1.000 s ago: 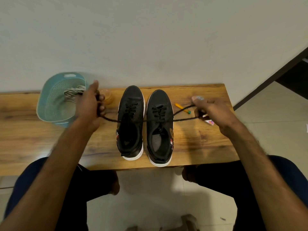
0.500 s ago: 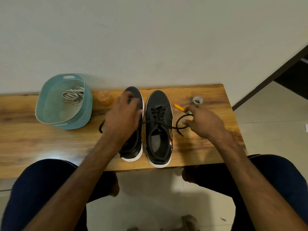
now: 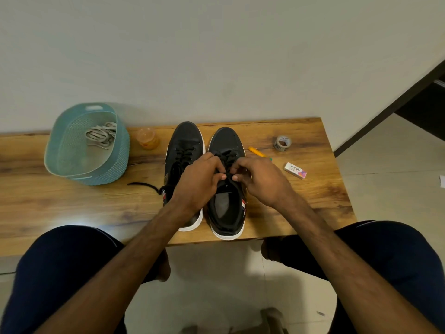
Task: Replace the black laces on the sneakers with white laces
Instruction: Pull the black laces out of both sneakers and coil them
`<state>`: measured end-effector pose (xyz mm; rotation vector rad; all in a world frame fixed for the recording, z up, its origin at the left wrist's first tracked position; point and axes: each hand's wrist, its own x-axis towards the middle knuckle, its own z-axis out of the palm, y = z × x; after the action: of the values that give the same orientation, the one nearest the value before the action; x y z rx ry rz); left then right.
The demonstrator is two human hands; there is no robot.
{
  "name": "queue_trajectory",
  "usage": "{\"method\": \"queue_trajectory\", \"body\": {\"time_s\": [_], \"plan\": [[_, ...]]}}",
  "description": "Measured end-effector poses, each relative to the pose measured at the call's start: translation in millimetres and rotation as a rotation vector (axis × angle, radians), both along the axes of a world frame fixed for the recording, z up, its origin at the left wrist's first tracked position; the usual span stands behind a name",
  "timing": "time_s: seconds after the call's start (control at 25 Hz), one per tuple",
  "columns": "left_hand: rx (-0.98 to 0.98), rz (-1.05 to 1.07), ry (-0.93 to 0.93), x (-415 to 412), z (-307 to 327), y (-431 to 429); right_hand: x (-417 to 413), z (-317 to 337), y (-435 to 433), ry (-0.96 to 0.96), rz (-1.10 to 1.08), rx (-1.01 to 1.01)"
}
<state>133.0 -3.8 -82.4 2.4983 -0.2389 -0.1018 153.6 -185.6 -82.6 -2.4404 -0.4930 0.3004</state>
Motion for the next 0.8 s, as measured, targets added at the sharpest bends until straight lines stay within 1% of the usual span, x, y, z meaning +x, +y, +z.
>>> {"method": "queue_trajectory", "body": {"time_s": [0.08, 0.2, 0.36, 0.48, 0.56, 0.64, 0.72, 0.8], "plan": [[-0.066, 0.024, 0.024, 1.5, -0.6, 1.7, -1.4, -4.1, 3.1, 0.011, -0.019, 0.079], [-0.151, 0.008, 0.064, 3.1, -0.5, 6.2, -1.0, -7.2, 5.4, 0.061, -0.036, 0.136], [-0.098, -0.051, 0.077, 4.9, 2.1, 5.9, 1.1, -9.2, 7.4, 0.157, -0.061, 0.172], [-0.137, 0.003, 0.074, 5.3, 2.0, 5.8, 1.8, -7.7, 3.7, 0.21, -0.128, 0.229], [-0.168, 0.058, 0.109, 4.6, -0.2, 6.2, 2.5, -5.9, -0.1, 0.195, -0.181, 0.27], [-0.196, 0.075, 0.142, 4.5, -2.0, 6.2, 2.2, -2.3, -0.9, 0.151, -0.165, 0.297], [-0.203, 0.081, 0.153, 4.4, -2.8, 5.1, -0.5, 0.3, 3.5, 0.1, -0.078, 0.232], [-0.205, 0.092, 0.164, 4.3, -2.9, 4.3, -3.3, -0.8, 9.2, 0.033, -0.058, 0.127]]}}
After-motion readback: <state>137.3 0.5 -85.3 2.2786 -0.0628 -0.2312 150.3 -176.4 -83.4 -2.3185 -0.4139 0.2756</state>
